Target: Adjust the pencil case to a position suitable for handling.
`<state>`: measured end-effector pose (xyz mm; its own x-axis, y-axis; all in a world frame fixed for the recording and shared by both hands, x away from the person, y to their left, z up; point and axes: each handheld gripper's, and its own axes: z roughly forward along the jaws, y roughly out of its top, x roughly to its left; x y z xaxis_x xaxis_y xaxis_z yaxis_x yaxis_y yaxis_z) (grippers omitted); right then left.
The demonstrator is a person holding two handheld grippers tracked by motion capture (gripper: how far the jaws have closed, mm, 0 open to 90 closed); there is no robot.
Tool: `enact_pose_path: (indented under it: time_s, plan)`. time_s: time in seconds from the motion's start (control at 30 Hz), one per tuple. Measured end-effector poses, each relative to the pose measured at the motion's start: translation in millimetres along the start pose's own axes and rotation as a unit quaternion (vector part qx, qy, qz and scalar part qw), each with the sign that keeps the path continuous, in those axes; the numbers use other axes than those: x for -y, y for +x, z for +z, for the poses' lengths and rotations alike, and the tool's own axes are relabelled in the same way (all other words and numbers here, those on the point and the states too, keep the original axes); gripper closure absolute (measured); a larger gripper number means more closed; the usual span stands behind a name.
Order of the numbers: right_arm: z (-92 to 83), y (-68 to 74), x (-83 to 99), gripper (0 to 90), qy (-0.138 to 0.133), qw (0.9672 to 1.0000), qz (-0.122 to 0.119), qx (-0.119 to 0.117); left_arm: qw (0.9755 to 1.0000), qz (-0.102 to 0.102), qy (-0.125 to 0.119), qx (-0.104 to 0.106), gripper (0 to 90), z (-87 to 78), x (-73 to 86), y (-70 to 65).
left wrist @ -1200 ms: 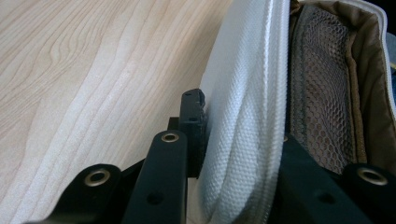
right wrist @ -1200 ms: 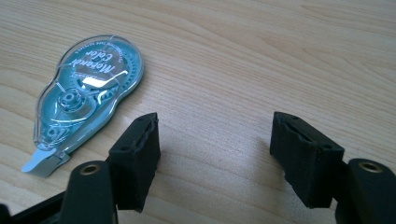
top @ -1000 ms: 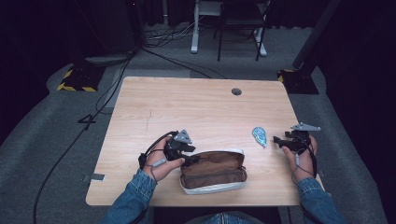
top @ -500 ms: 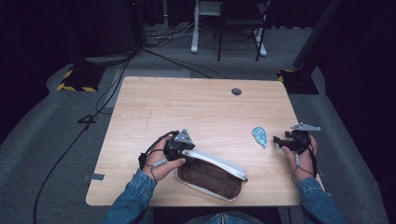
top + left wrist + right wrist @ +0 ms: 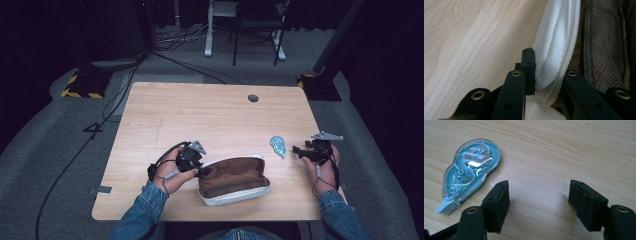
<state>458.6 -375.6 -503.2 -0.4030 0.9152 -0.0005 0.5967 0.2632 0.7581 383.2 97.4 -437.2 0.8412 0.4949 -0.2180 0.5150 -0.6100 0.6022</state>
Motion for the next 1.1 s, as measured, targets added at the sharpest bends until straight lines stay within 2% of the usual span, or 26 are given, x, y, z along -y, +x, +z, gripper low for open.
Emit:
enact_pose_path:
  time_s: [0.17, 0.27, 0.3, 0.37, 0.43, 0.5, 0.6, 0.67, 0.83, 0.93, 1.0, 1.1]
  plan:
    - [-0.1, 0.1, 0.0, 33.3, 0.0, 1.0, 0.001, 0.0, 1.0, -0.002, -0.009, 0.003, 73.9, -1.8, 0.1, 1.2]
    - [0.0, 0.0, 0.0, 33.3, 0.0, 1.0, 0.0, 0.0, 0.9998, -0.001, -0.017, -0.009, 60.6, -2.7, 0.3, 2.6]
    - [0.0, 0.1, 0.0, 33.3, 0.0, 1.0, 0.0, 0.0, 0.9998, -0.005, -0.019, -0.003, 59.9, -2.9, 0.7, 3.0]
    - [0.0, 0.0, 0.0, 33.3, 0.0, 1.0, 0.0, 0.0, 0.9998, -0.007, -0.019, 0.004, 65.1, -2.8, 1.2, 3.3]
    - [0.0, 0.1, 0.0, 33.3, 0.0, 1.0, 0.0, -0.001, 0.9997, -0.008, -0.021, 0.001, 61.4, -2.8, 1.2, 3.9]
    - [0.0, 0.1, 0.0, 33.3, 0.0, 1.0, 0.0, 0.0, 0.9998, -0.012, -0.017, 0.007, 66.9, -3.1, 1.6, 3.6]
    - [0.0, 0.1, 0.0, 33.2, 0.0, 1.0, 0.0, 0.0, 0.9997, -0.021, 0.009, 0.003, 74.5, -2.8, 1.3, 2.7]
    - [-0.1, 0.2, 0.0, 33.3, 0.0, 1.0, 0.0, -0.001, 0.9989, -0.031, 0.034, 0.013, 80.1, 1.6, 2.5, 3.6]
    - [-0.1, 0.3, 0.1, 33.3, 0.0, 1.0, 0.0, -0.001, 0.9993, -0.027, 0.025, 0.011, 79.5, 3.9, 3.2, 5.3]
    - [-0.1, 0.3, 0.1, 33.3, 0.0, 1.0, 0.0, -0.001, 0.9995, -0.026, 0.017, 0.007, 73.5, 2.1, 3.3, 5.6]
    - [-0.1, 0.3, 0.1, 33.3, 0.0, 1.0, 0.0, -0.001, 0.9997, -0.024, 0.006, -0.008, 56.8, 0.4, 2.9, 6.2]
    - [-0.1, 0.4, 0.1, 33.2, 0.0, 1.0, 0.0, -0.001, 0.9997, -0.018, -0.011, -0.009, 40.5, -3.2, 2.3, 6.9]
